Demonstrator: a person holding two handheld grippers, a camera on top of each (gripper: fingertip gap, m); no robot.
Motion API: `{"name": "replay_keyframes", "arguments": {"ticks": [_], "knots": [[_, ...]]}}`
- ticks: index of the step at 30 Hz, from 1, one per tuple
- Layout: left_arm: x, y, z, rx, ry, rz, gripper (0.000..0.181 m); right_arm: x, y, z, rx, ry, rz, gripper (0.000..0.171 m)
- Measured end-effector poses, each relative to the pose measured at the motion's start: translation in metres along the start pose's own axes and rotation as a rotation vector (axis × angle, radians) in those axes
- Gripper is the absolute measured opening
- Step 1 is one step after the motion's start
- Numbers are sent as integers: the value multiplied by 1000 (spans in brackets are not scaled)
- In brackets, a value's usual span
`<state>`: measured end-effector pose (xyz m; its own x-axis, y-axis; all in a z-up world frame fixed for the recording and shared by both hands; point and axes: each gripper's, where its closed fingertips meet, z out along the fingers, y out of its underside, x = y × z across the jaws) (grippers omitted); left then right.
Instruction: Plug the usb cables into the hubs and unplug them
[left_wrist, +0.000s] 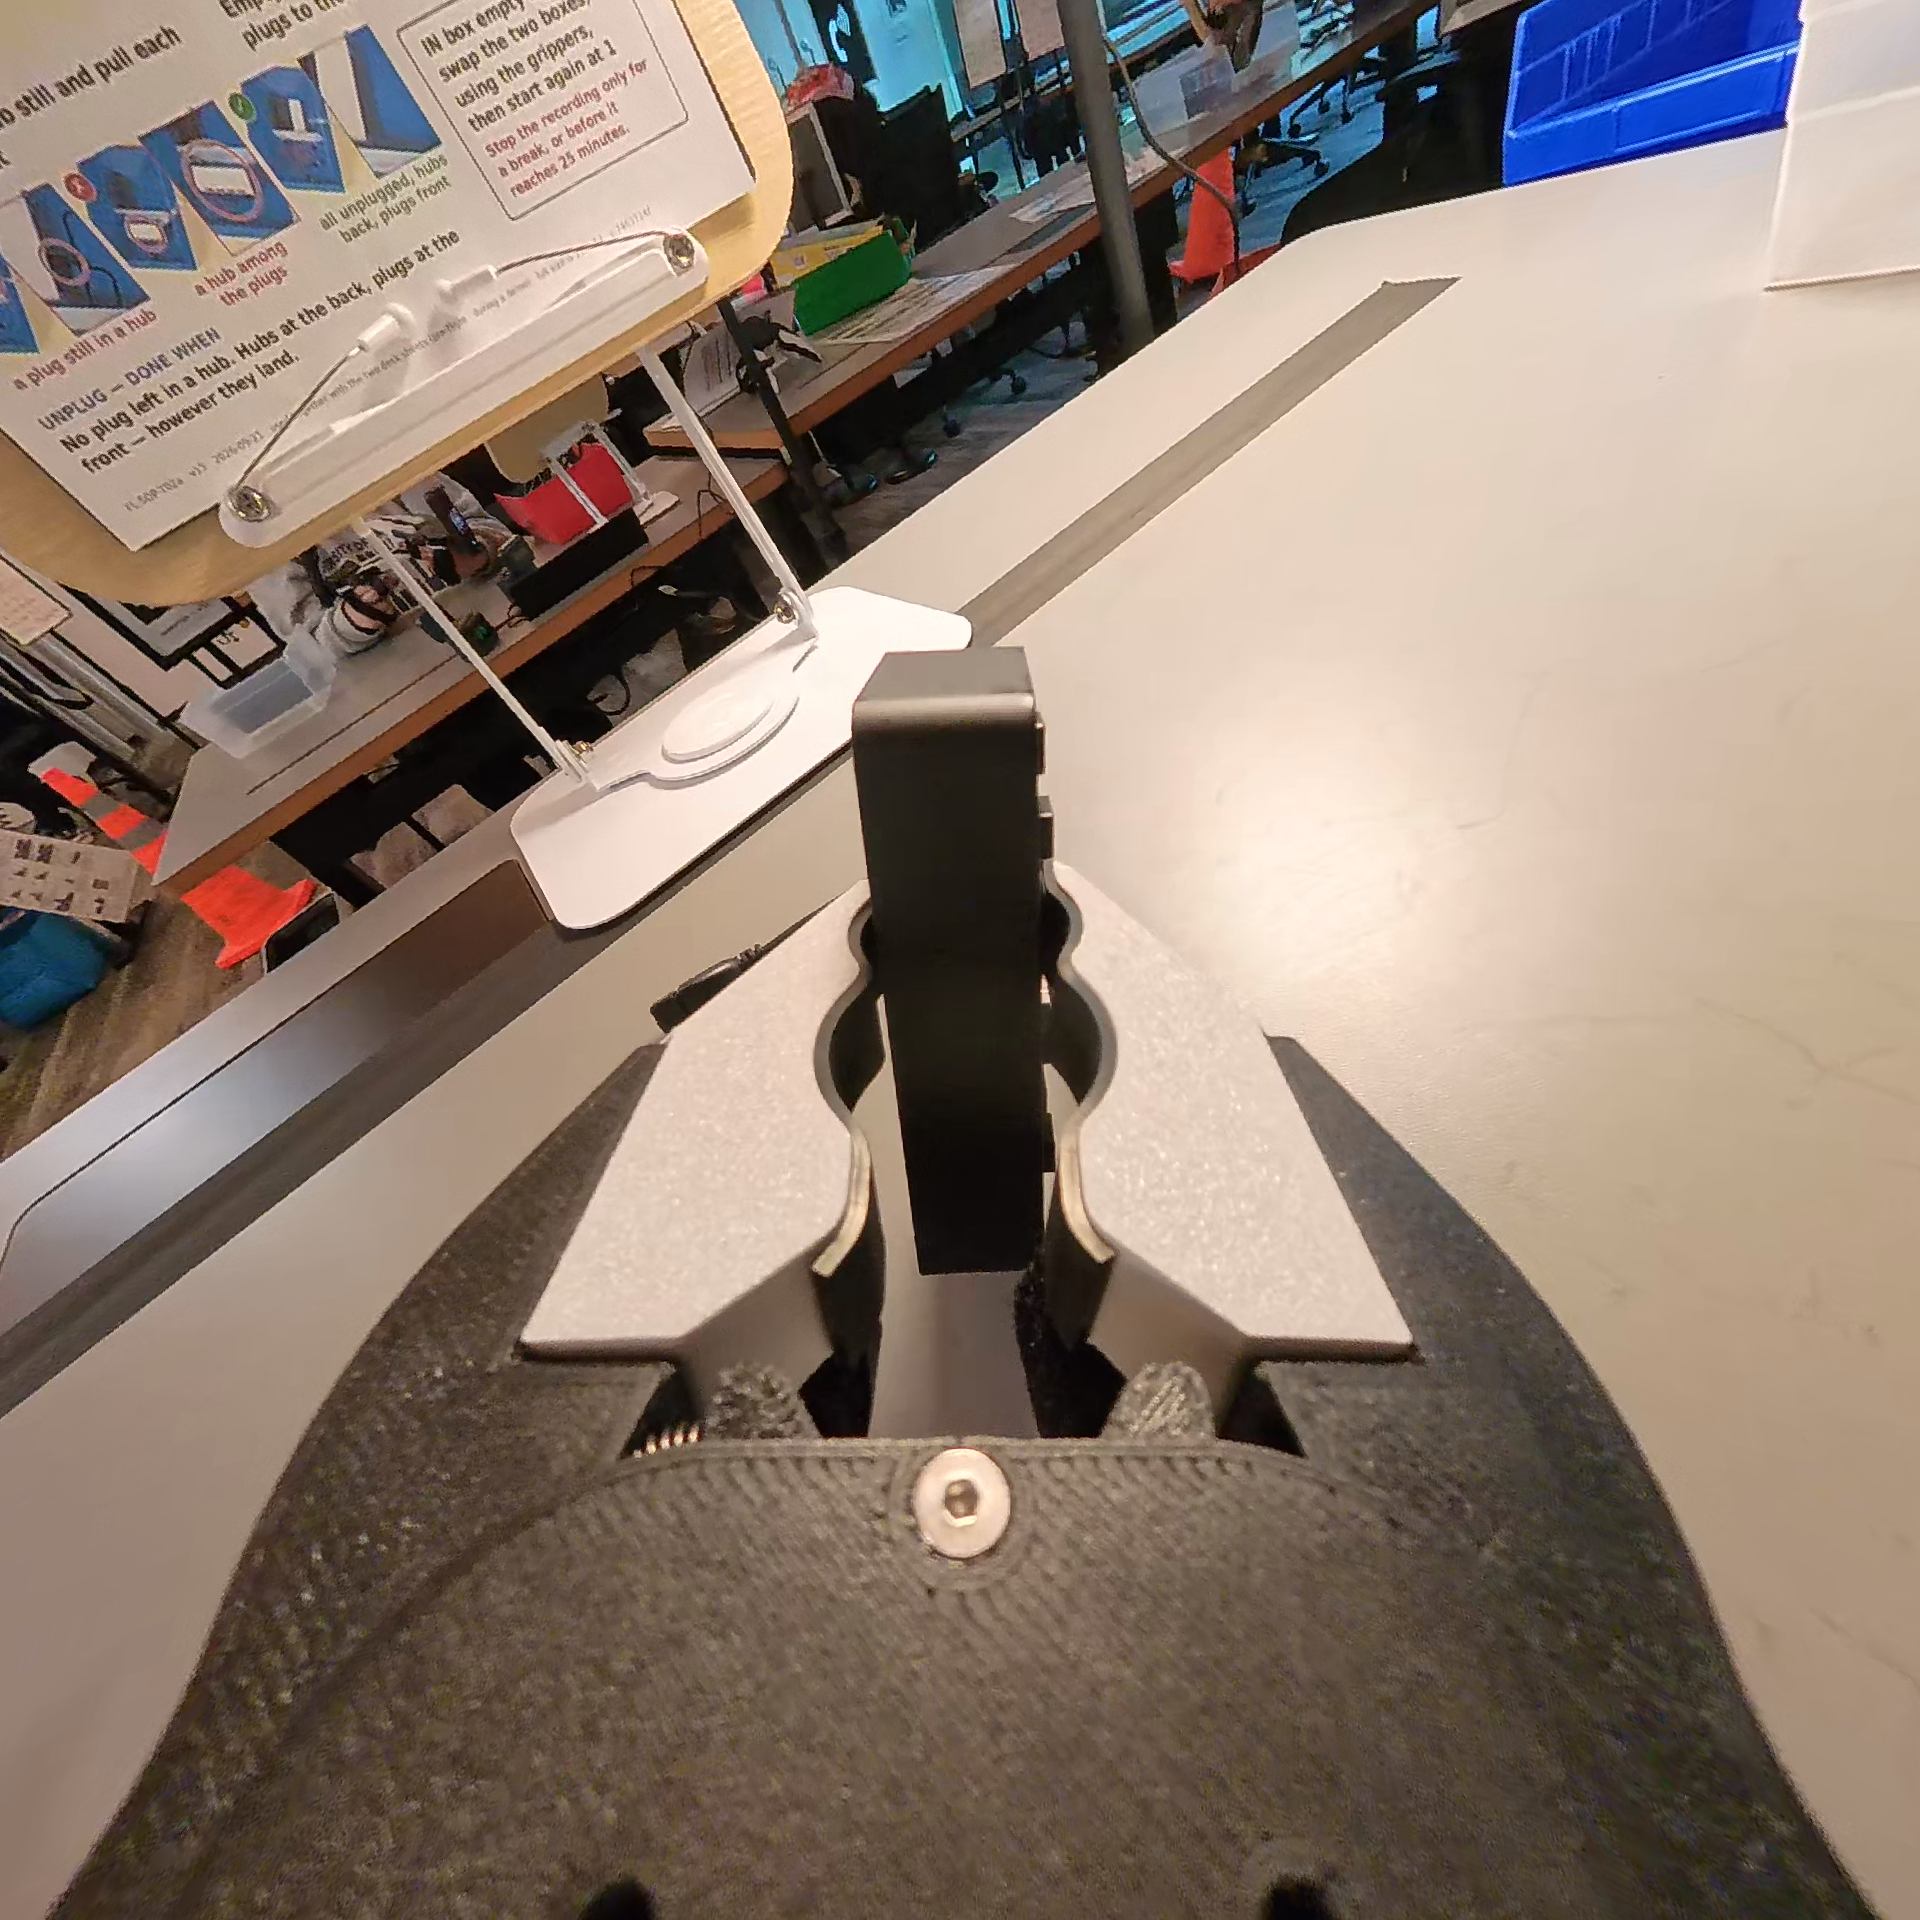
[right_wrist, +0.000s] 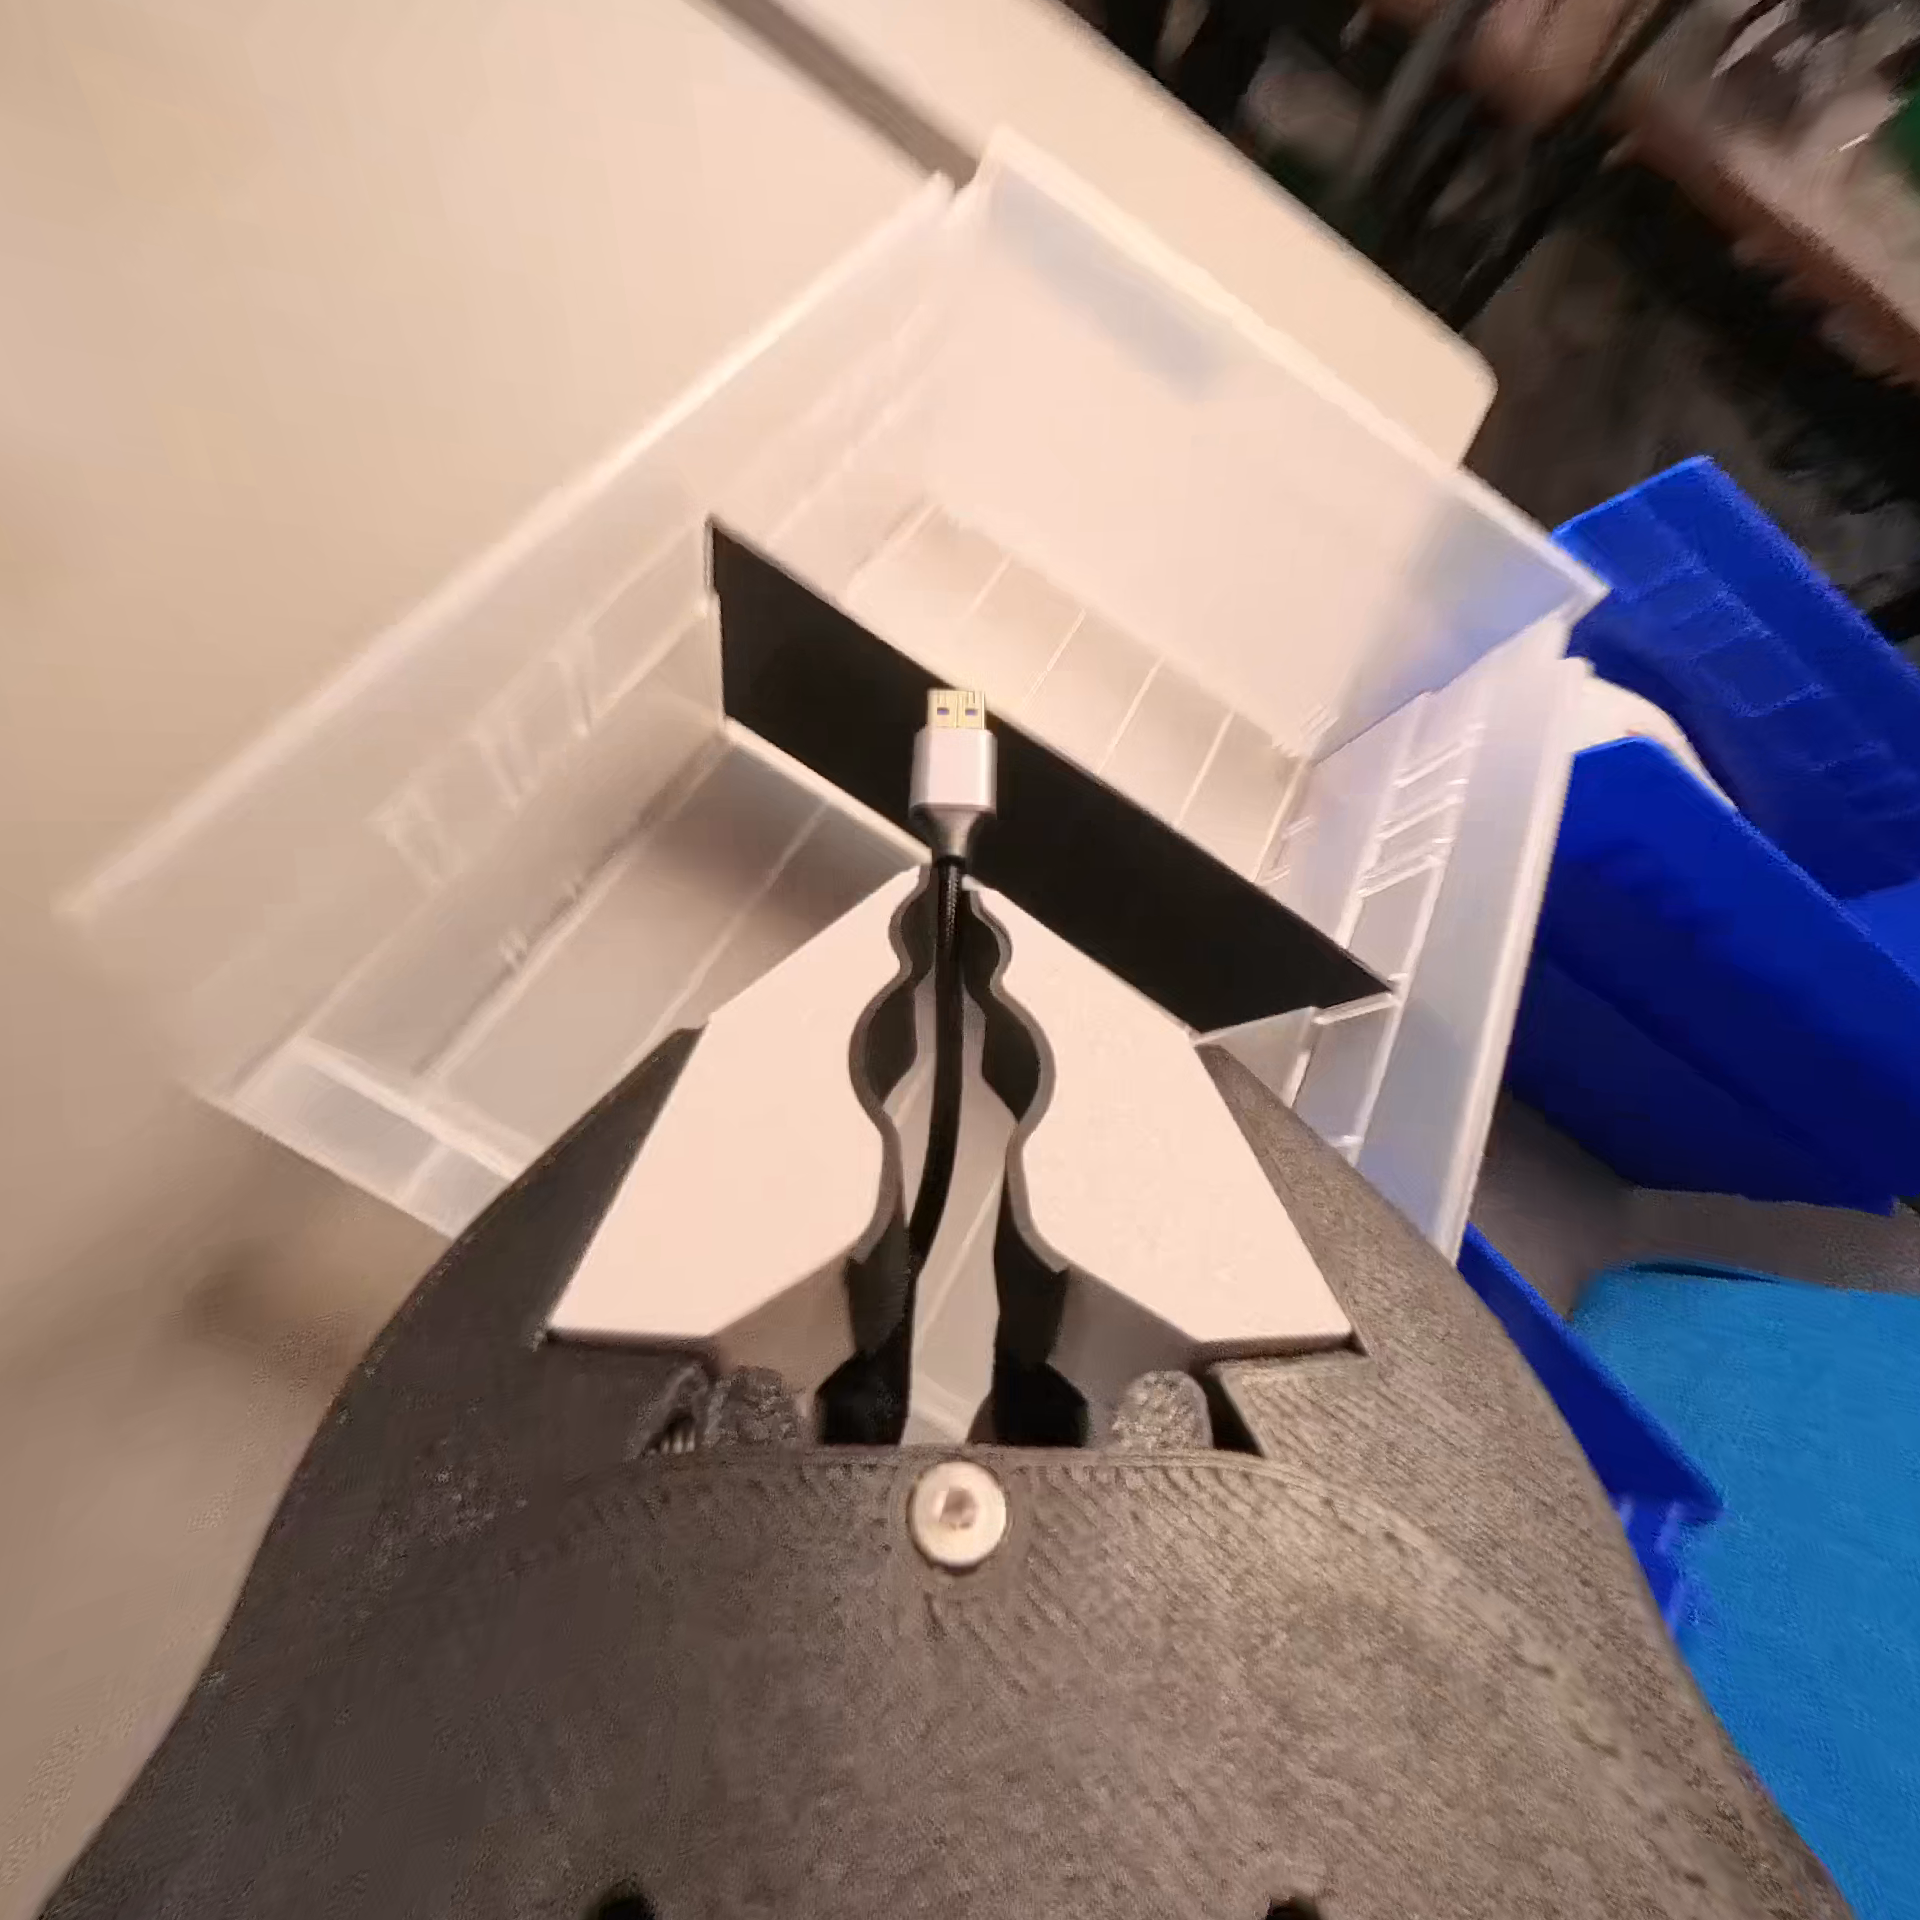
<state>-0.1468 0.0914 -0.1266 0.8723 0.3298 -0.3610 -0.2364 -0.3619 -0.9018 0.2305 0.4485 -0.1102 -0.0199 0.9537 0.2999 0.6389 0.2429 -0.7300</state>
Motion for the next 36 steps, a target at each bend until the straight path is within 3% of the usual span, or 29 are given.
{"name": "replay_keyframes", "arguments": {"ticks": [5,7,10,16,20,24,30,36], "knots": [[-1,0,0,2,3,-9,28,8,49,27,-387,-6,-276,6],[0,0,0,4,4,-9,28,16,61,32,-500,25,-369,23],[-1,-1,-2,10,10,-23,28,22,54,31,-513,56,-388,38],[-2,-10,-6,65,64,-125,28,31,-7,-1,-349,248,-374,39],[2,-17,-8,105,122,-224,28,-34,-82,4,-121,265,-468,35],[1,-20,-12,127,159,-332,28,-132,-146,37,108,171,-555,32],[2,-21,-14,124,212,-456,28,-270,-198,125,368,39,-729,32],[16,-24,-14,105,248,-421,29,-343,-252,177,564,135,-876,34]]}}
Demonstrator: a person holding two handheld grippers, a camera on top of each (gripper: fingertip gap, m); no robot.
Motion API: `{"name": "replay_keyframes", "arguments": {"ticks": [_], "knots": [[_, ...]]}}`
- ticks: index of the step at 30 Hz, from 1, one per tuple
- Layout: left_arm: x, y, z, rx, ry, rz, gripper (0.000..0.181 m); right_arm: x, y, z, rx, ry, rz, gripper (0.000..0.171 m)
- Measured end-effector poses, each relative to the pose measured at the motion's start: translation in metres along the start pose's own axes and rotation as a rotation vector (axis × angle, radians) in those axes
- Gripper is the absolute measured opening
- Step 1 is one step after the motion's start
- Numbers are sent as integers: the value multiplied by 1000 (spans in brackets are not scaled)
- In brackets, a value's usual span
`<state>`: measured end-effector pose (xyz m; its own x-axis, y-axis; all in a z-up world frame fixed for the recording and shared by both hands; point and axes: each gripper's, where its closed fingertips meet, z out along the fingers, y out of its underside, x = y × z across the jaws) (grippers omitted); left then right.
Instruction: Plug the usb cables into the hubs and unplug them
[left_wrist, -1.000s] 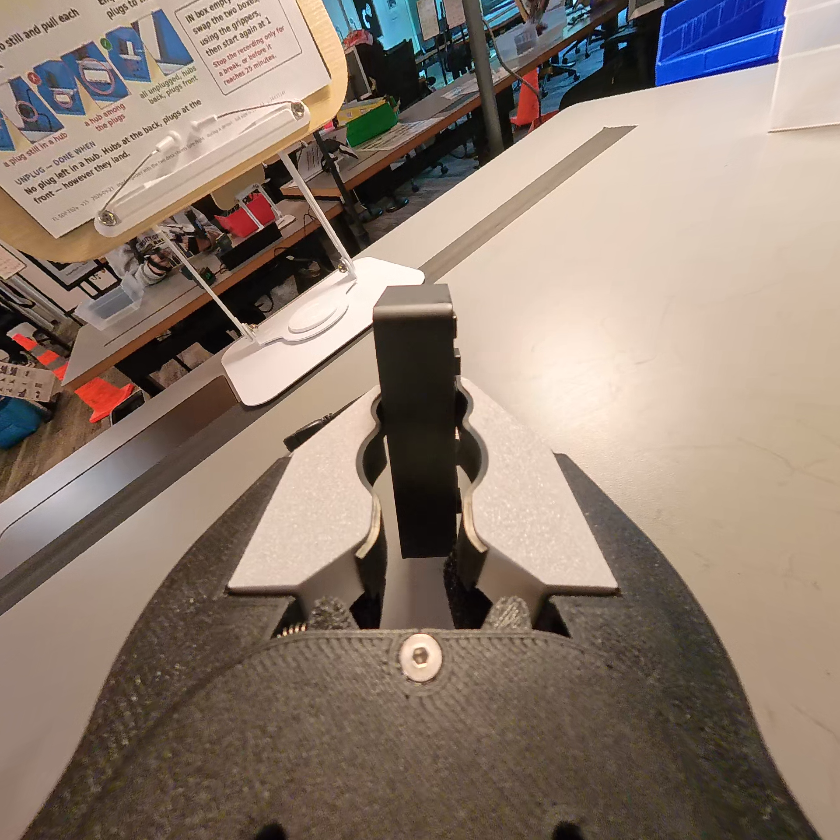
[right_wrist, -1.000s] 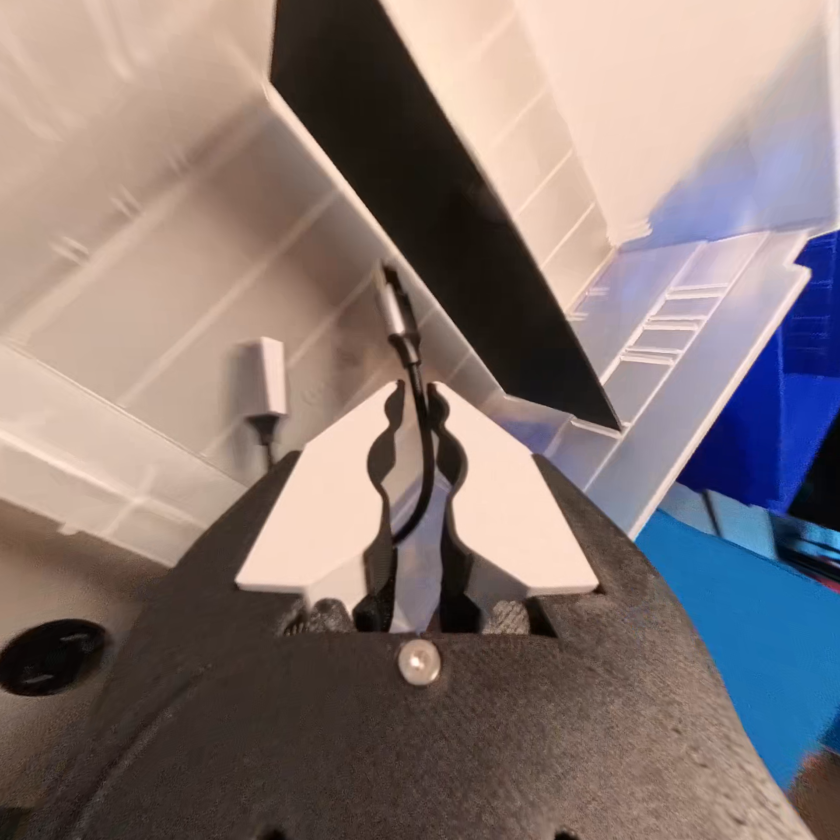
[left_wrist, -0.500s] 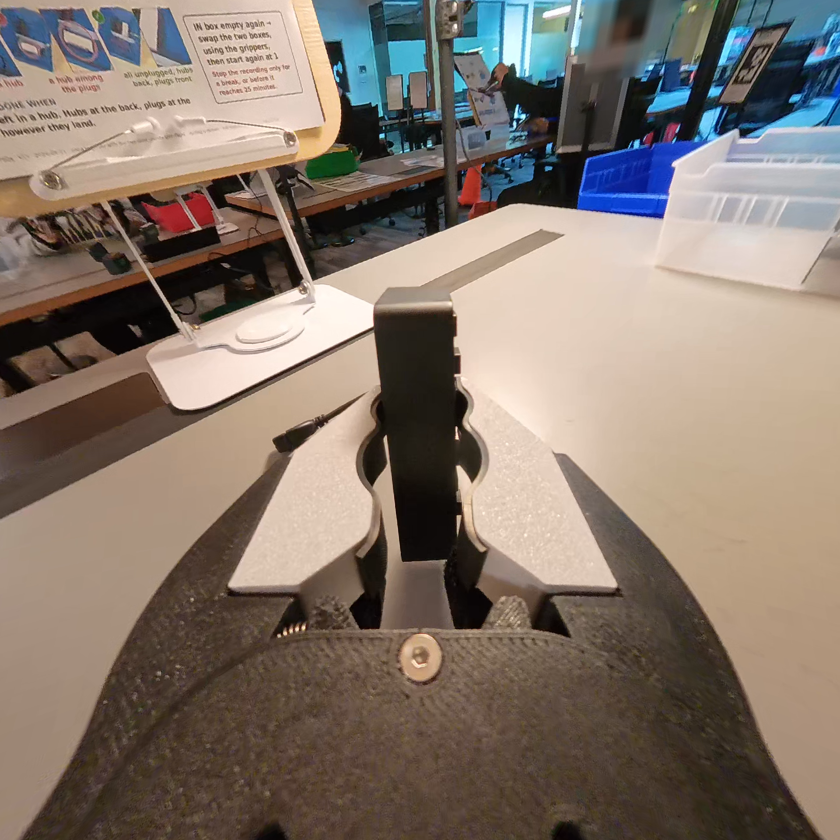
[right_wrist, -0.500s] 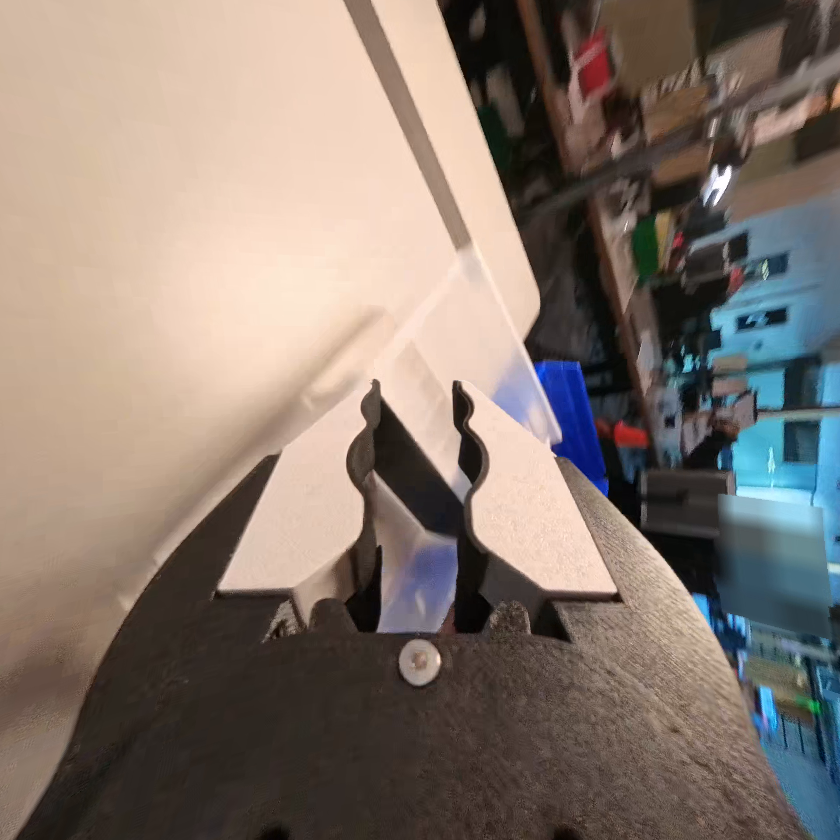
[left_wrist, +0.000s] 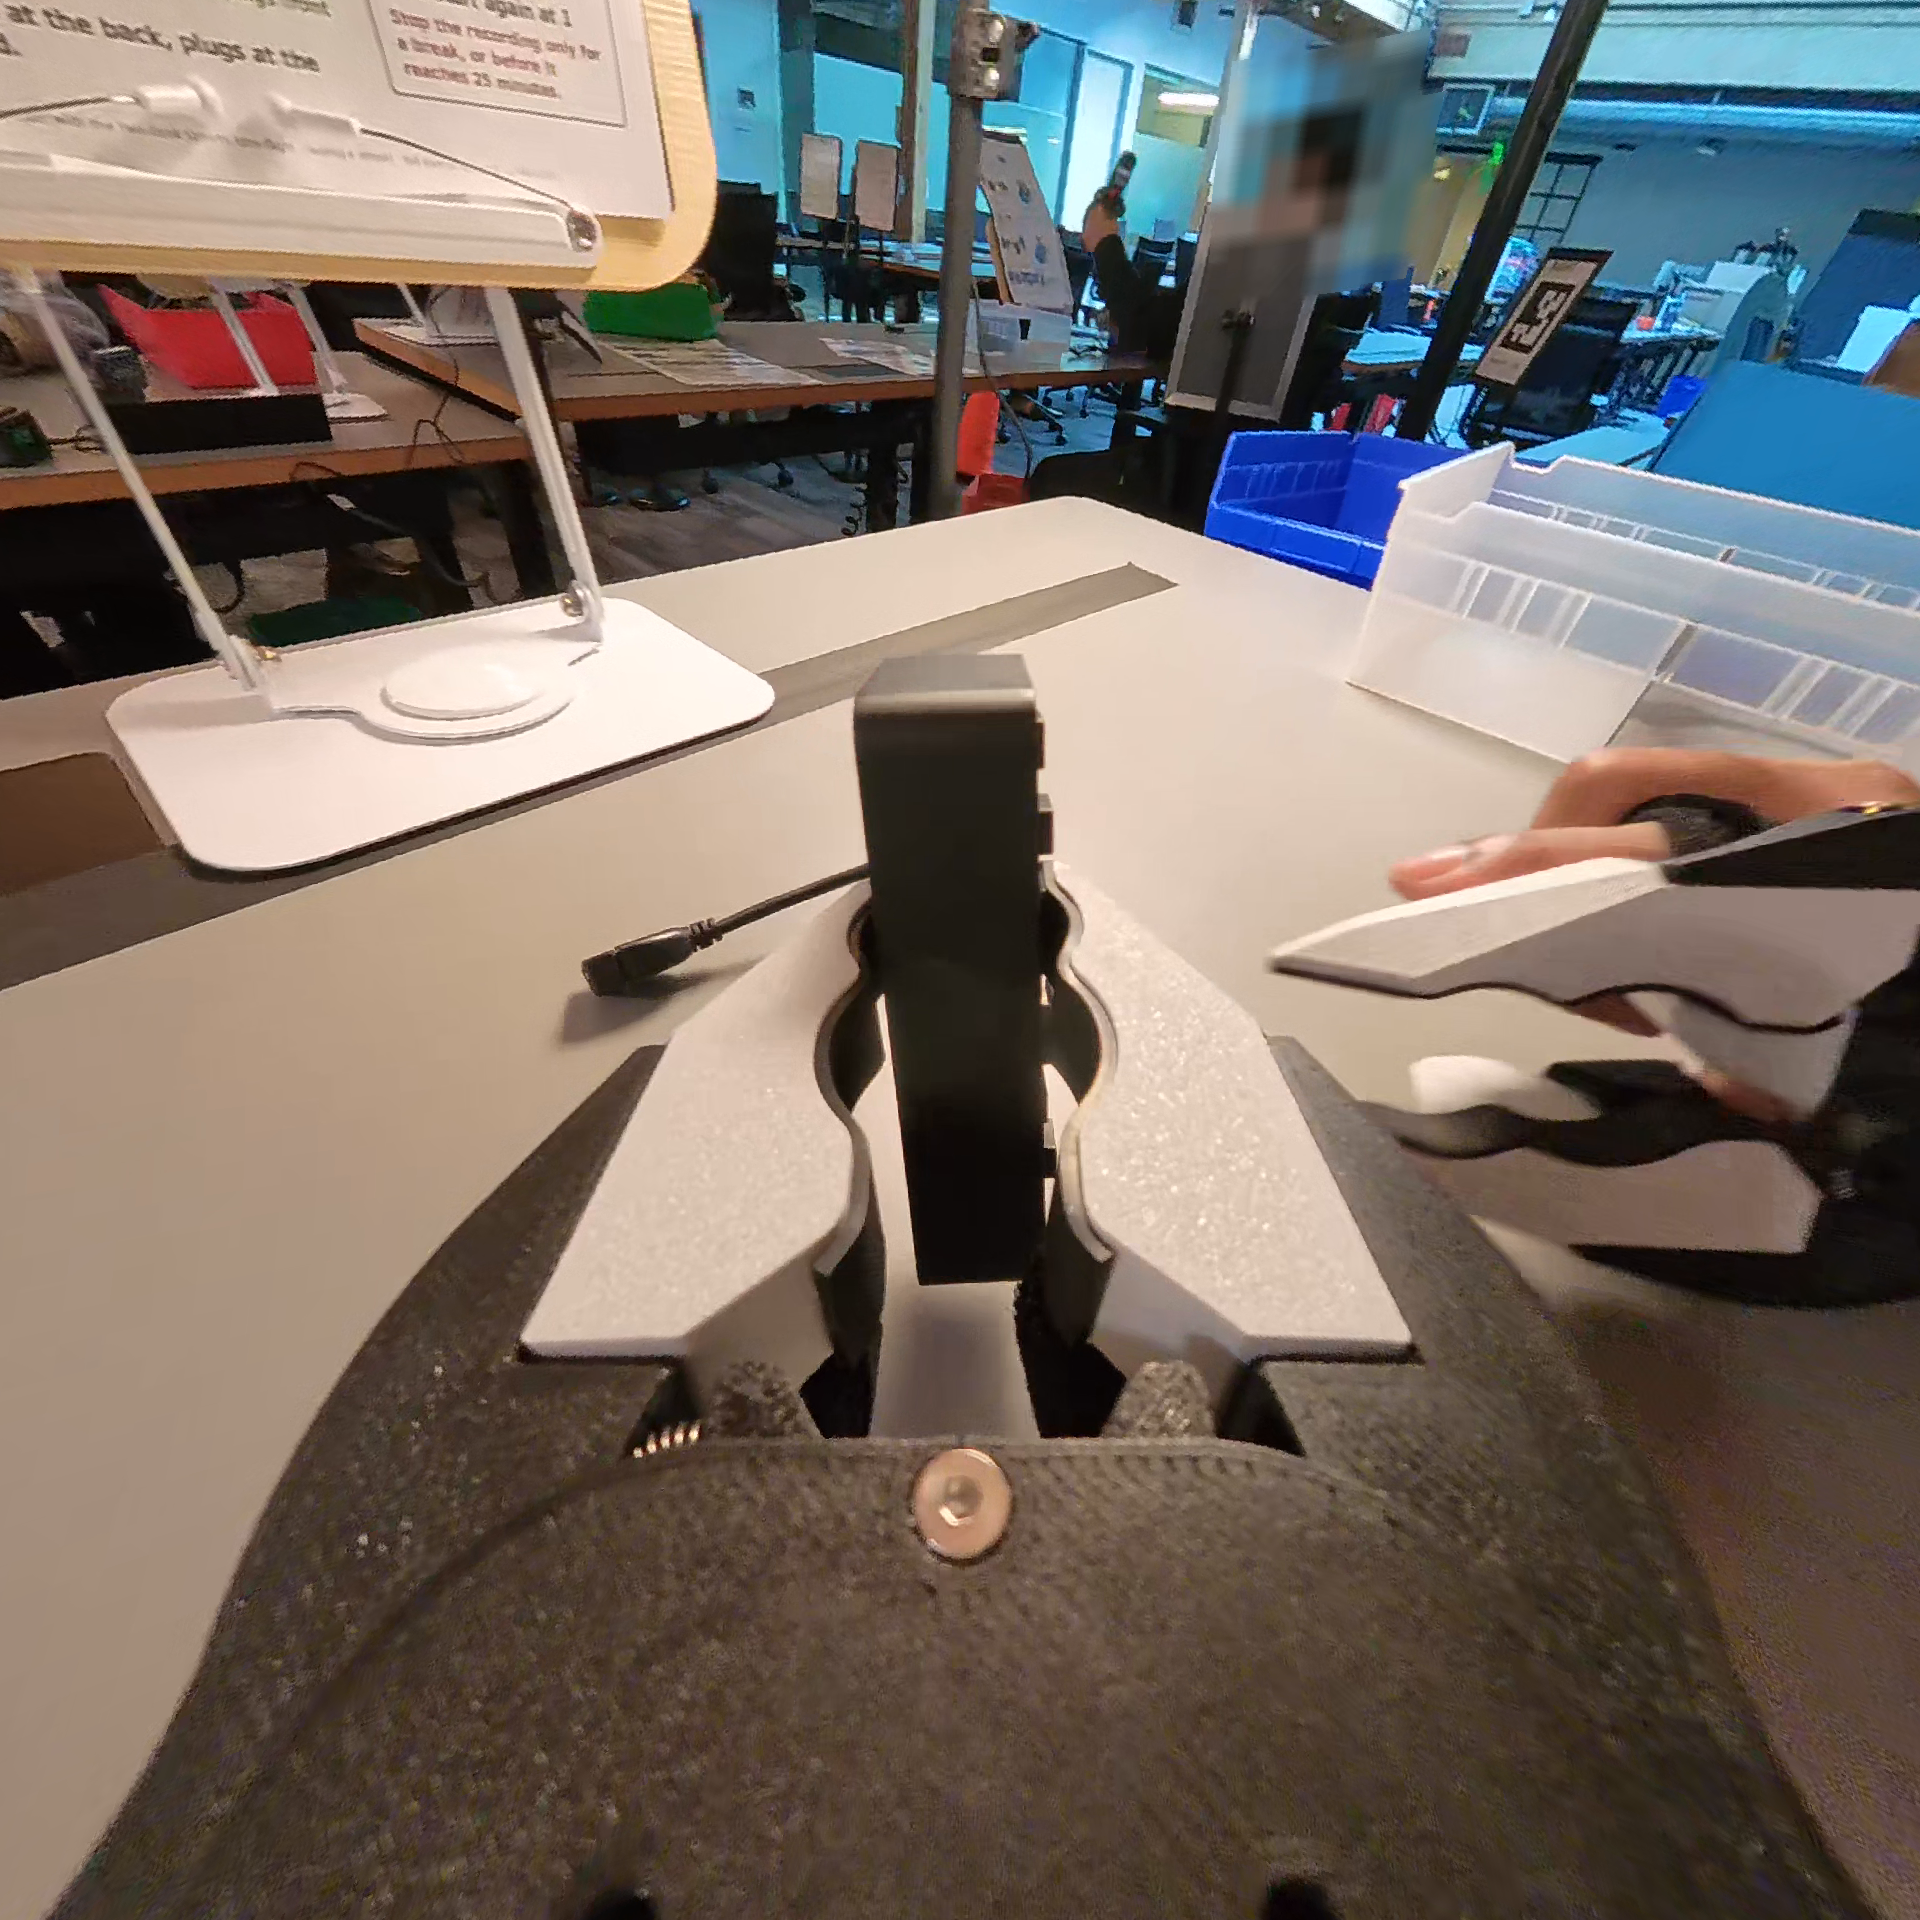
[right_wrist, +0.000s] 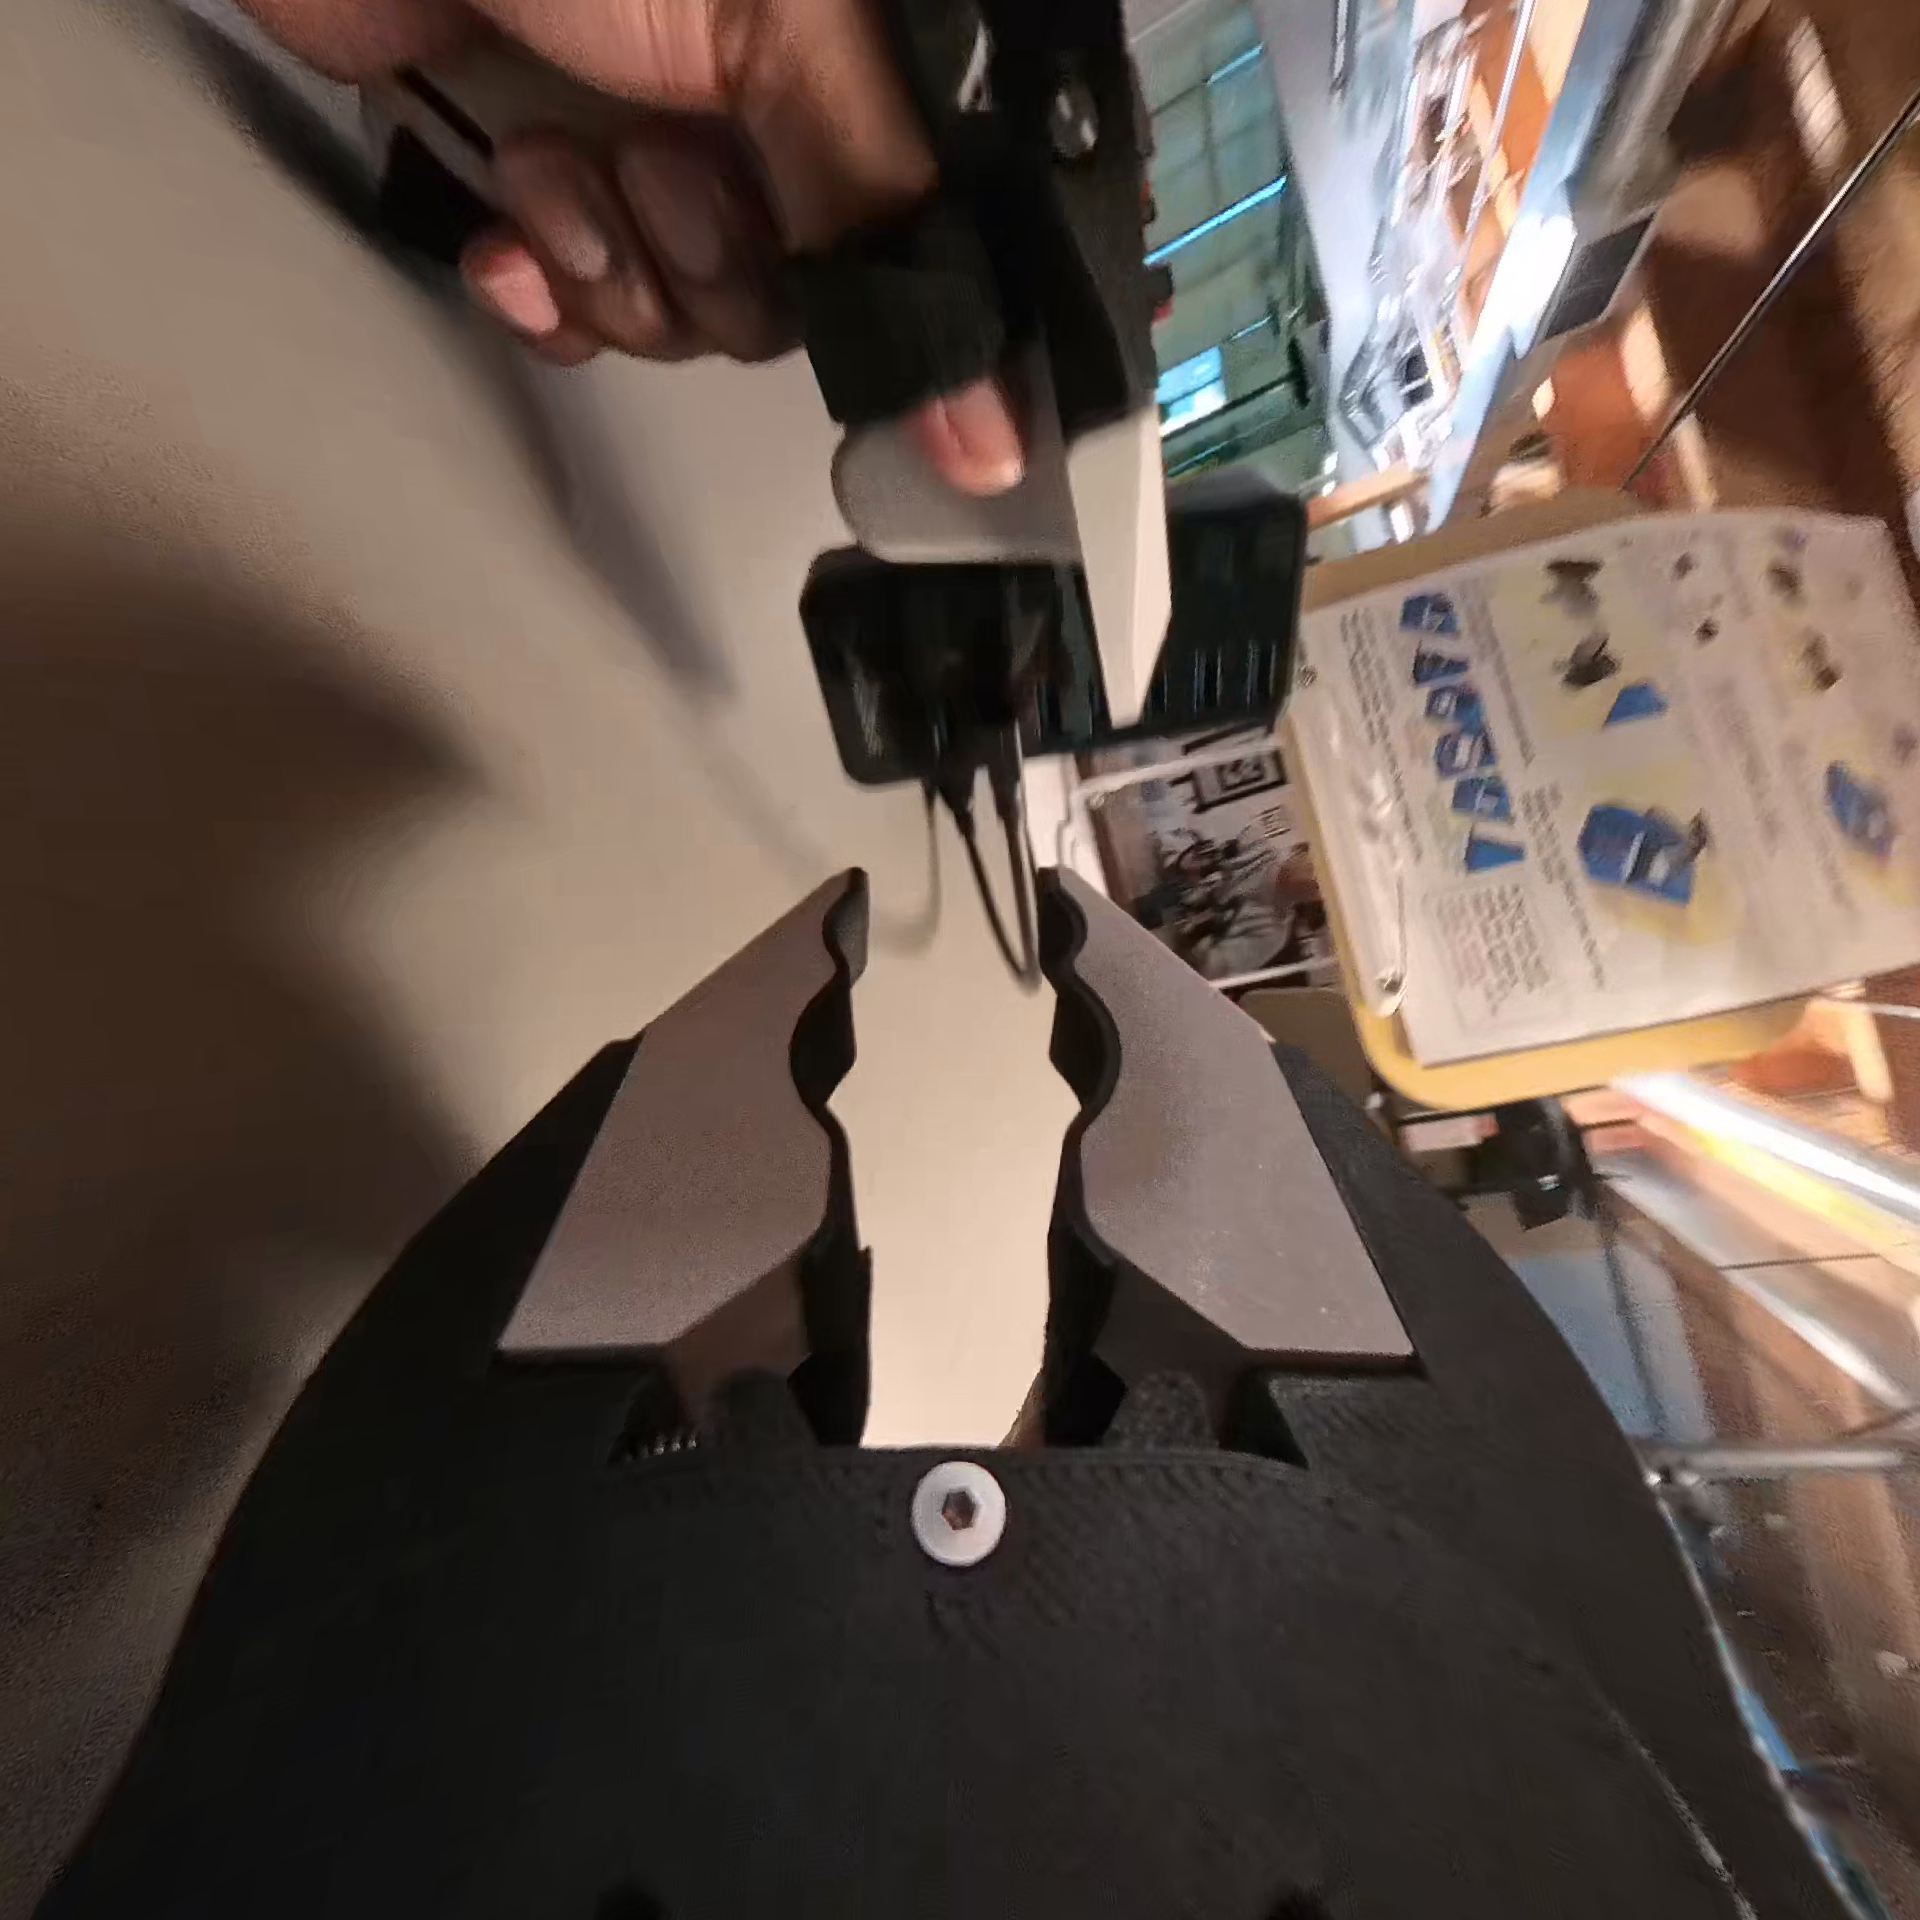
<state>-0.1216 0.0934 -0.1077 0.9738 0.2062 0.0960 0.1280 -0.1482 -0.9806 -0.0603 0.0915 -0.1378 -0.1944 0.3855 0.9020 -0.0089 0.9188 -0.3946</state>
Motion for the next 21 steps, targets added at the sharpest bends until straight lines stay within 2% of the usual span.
{"name": "replay_keyframes", "arguments": {"ticks": [6,11,14,18,21], "knots": [[15,6,5,-31,32,46,29,1,-2,36,-47,70,-73,29],[21,6,7,-25,53,70,30,7,0,32,-53,133,-125,9],[30,6,9,-20,101,90,33,13,4,26,-50,159,-163,8],[37,14,12,-75,159,74,46,24,15,17,-65,194,-162,8],[43,20,12,-115,208,91,47,33,23,12,-70,211,-147,8]]}}
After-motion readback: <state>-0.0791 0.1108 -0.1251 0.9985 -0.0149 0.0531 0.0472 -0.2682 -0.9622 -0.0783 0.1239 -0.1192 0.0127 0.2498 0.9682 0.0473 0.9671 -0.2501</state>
